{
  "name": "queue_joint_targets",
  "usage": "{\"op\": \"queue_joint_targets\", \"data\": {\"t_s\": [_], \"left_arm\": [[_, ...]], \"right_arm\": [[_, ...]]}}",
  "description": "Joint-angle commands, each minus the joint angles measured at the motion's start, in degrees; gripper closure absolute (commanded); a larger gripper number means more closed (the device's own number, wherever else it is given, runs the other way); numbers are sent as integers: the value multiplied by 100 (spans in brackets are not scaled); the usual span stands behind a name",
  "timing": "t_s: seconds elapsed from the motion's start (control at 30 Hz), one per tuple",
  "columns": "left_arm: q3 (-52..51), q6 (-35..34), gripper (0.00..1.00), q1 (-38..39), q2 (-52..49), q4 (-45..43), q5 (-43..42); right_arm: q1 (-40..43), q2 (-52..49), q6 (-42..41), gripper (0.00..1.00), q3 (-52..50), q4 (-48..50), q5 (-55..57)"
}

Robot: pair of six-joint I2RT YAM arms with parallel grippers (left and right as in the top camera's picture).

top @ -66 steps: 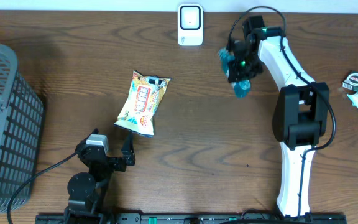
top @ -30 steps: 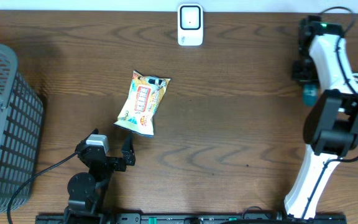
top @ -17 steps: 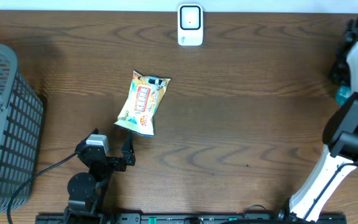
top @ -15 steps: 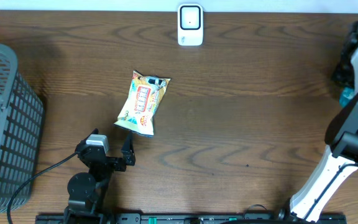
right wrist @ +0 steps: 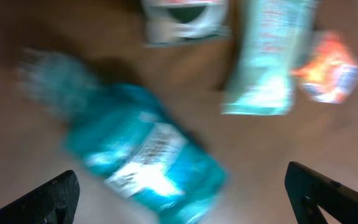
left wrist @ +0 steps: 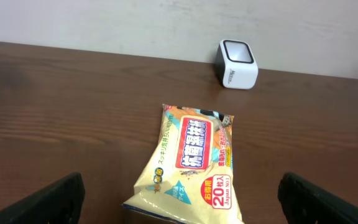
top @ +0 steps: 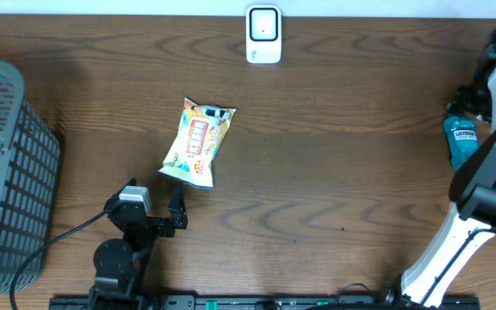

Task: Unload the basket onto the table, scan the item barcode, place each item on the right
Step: 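Carry the Listerine bottle to the right edge and release it, then reach the right gripper to the yellow wipes pack and grasp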

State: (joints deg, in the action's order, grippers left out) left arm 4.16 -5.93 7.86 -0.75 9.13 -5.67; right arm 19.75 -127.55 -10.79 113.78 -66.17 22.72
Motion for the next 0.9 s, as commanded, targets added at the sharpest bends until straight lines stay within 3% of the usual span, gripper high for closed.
{"op": "queue_joint_targets", "data": {"t_s": [0.0, 0.17, 0.27, 0.47, 0.67, 0.87], "left_arm": [[-94, 55, 2, -24, 13, 136, -33], [-94, 55, 2, -24, 13, 136, -33], [-94, 55, 2, -24, 13, 136, -33], [-94, 57, 2, -24, 13, 136, -33], [-94, 55, 2, -24, 13, 136, -33], [-94, 55, 2, -24, 13, 136, -33]], "right_arm": [[-474, 560, -608, 1, 98, -24, -2142], [-1272, 538, -1211, 1, 63, -94, -5034], [-2061, 527, -1875, 1, 24, -87, -5665], [-3637, 498, -2092, 1, 9, 275, -4962], [-5191, 234, -2166, 1, 9, 946, -3456], [-6050, -422, -2310, 1, 9, 2100, -2970]]}}
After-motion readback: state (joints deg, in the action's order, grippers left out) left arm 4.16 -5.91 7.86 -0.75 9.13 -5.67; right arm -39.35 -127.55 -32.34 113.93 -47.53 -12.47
